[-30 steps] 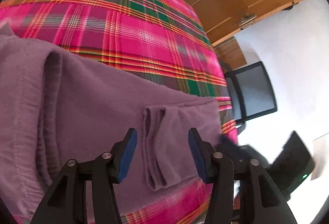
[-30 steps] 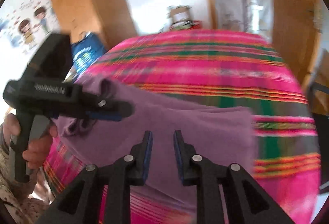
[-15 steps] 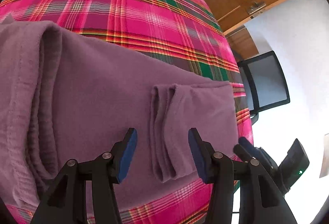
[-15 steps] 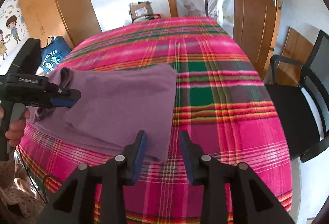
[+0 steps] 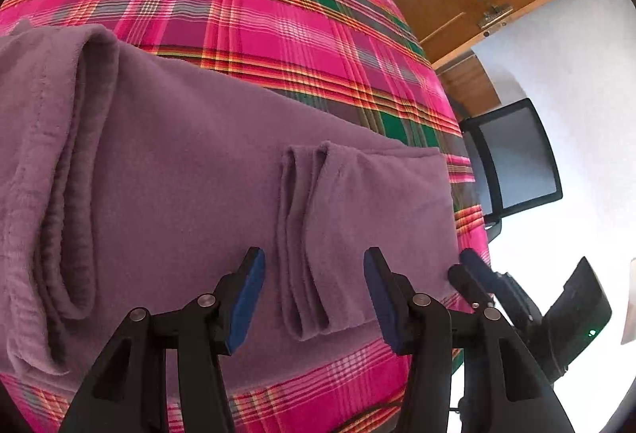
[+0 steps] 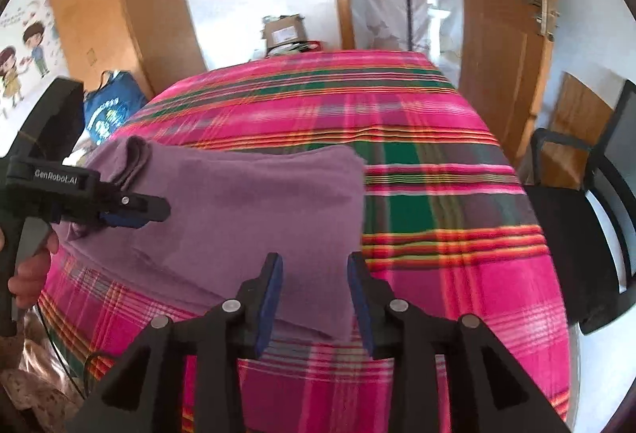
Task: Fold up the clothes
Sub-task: 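Move the open right gripper over the folded garment, then grasp the folded garment edge with the right gripper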
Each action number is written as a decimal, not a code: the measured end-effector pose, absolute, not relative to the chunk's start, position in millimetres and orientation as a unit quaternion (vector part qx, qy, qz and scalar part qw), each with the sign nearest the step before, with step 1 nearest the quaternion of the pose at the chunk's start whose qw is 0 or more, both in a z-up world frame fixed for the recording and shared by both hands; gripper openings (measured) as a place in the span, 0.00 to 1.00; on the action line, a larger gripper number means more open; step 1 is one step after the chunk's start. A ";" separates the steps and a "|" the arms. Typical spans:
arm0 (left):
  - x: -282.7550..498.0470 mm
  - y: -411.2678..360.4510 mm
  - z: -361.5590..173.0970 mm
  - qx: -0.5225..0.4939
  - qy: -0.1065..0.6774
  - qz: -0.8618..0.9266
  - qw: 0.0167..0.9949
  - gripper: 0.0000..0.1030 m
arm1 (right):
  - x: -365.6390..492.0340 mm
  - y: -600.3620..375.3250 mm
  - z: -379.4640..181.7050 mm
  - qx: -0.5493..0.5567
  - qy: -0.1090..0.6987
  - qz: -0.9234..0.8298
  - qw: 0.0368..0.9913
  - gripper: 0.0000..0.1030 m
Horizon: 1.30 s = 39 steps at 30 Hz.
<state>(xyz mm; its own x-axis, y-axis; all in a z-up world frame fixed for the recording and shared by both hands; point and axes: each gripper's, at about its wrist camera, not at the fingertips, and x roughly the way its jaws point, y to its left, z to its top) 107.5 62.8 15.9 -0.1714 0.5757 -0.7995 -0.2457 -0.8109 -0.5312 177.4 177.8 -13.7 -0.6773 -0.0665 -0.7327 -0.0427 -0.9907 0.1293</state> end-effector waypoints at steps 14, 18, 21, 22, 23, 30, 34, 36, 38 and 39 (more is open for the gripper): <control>100.1 6.4 56.1 -0.542 -0.179 0.782 0.250 0.52 | 174.9 159.7 -2.2 0.382 -0.063 -0.921 0.034 0.34; 97.5 -1.4 51.6 -0.546 -0.193 0.779 0.242 0.52 | 162.4 135.0 -6.8 0.391 -0.042 -0.917 0.068 0.34; 96.1 -2.8 49.2 -0.549 -0.198 0.775 0.241 0.52 | 154.1 116.7 -6.6 0.390 -0.037 -0.915 0.094 0.34; 96.3 -2.8 48.3 -0.551 -0.199 0.774 0.241 0.52 | 151.4 110.6 -6.2 0.389 -0.035 -0.915 0.102 0.34; 96.9 -2.6 47.5 -0.552 -0.200 0.772 0.242 0.52 | 148.6 104.5 -5.9 0.388 -0.033 -0.914 0.110 0.34; 96.1 -0.9 45.9 -0.553 -0.206 0.768 0.249 0.52 | 130.7 65.5 -9.8 0.388 -0.028 -0.909 0.152 0.48; 95.3 -2.8 45.4 -0.553 -0.211 0.767 0.249 0.52 | 125.1 51.5 -19.9 0.404 -0.005 -0.903 0.144 0.49; 95.4 -3.8 45.7 -0.552 -0.212 0.767 0.249 0.52 | 122.4 44.5 -24.9 0.412 0.006 -0.900 0.140 0.49; 95.6 -4.9 46.5 -0.551 -0.213 0.768 0.250 0.52 | 120.8 38.7 -29.1 0.417 0.017 -0.899 0.135 0.49; 95.7 -5.9 46.9 -0.550 -0.214 0.768 0.250 0.52 | 121.9 37.6 -29.8 0.416 0.020 -0.900 0.132 0.49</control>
